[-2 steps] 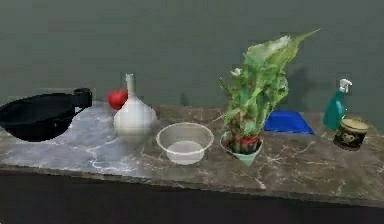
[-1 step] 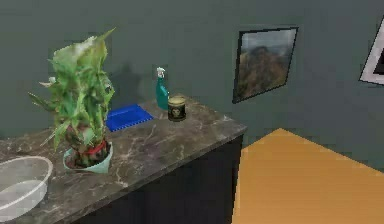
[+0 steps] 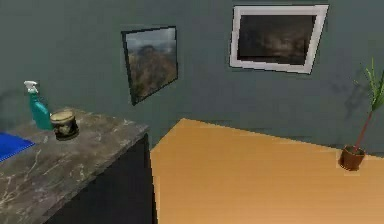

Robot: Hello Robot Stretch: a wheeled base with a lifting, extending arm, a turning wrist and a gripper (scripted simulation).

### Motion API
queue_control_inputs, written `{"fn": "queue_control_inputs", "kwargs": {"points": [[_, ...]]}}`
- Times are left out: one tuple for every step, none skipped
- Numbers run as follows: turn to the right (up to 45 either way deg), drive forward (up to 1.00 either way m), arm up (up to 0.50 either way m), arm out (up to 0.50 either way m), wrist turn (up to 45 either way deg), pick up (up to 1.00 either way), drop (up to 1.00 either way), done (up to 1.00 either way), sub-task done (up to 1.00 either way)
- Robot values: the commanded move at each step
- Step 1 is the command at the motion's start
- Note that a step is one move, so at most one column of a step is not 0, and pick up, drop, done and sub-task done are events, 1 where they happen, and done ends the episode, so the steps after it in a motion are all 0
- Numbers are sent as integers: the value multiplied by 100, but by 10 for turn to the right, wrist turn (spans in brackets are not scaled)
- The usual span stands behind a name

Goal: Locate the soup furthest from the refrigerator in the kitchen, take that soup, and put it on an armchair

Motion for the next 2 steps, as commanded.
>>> {"fn": "queue_control_inputs", "kwargs": {"points": [[0, 95, 0, 0, 0, 0, 0, 0, 0], [-60, 0, 0, 0, 0, 0, 0, 0, 0]]}}
